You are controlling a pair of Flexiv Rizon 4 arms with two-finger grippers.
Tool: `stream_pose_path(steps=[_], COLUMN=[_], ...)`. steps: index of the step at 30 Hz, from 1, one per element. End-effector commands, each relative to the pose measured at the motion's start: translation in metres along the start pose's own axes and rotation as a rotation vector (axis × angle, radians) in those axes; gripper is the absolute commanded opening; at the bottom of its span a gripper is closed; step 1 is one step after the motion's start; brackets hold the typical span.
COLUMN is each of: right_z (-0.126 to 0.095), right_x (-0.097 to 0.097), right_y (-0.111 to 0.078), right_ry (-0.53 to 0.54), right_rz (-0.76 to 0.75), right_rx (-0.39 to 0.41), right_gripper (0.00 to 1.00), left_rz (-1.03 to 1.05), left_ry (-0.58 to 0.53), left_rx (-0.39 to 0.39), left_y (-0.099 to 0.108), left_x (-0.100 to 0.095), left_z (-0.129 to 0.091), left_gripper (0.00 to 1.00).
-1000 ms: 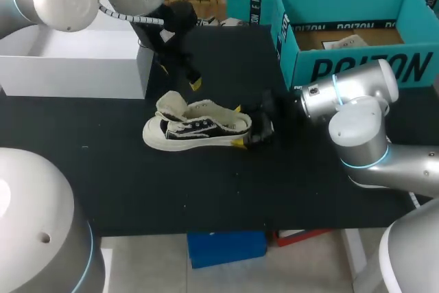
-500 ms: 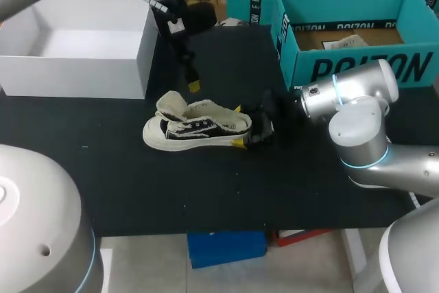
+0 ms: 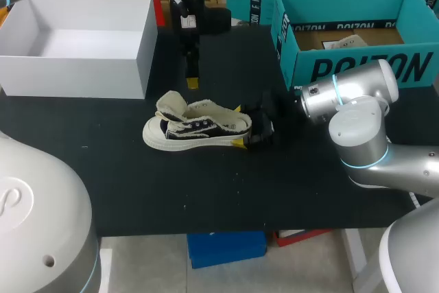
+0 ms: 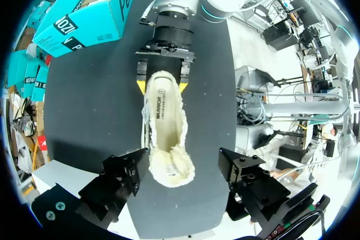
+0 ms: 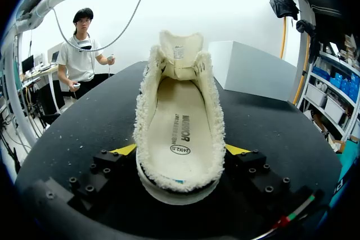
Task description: Take the shoe out of the shoebox, open the shoe tongue, remove and reinsert the insole, then place the shoe into the shoebox
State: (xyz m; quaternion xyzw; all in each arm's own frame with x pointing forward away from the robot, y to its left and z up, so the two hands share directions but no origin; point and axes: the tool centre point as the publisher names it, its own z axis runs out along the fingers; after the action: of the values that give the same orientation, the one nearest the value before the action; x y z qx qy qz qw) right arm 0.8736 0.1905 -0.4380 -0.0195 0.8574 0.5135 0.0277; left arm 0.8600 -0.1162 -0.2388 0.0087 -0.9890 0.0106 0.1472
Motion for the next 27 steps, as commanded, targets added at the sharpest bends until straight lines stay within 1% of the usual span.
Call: stream_pose_path(steps=[1, 14, 17, 20, 27], right_z=[0.001, 0.001, 0.001, 0.001, 0.001], right_x=[-0.001, -0.001, -0.001, -0.001, -0.001], right_y=[-0.002, -0.002, -0.002, -0.002, -0.002], right_ry=[0.000, 0.000, 0.000, 0.000, 0.000], right_rz=[0.002, 0.002, 0.002, 0.002, 0.002], right_rx=[0.001, 0.001, 0.001, 0.001, 0.001], right_gripper=[0.00, 0.00, 0.00, 0.00, 0.00], left_rz=[0.000, 0.000, 0.002, 0.021, 0.022], left_ry=[0.003, 0.003, 0.015, 0.033, 0.047], left_rx=[-0.032, -0.032, 0.005, 0.065, 0.093], left_y=[-0.003, -0.003, -0.002, -0.001, 0.001], left_x=[-0.002, -0.002, -0.003, -0.005, -0.009], left_z=[-0.001, -0.001, -0.001, 0.005, 0.020], left_gripper=[0.00, 0.00, 0.00, 0.00, 0.00])
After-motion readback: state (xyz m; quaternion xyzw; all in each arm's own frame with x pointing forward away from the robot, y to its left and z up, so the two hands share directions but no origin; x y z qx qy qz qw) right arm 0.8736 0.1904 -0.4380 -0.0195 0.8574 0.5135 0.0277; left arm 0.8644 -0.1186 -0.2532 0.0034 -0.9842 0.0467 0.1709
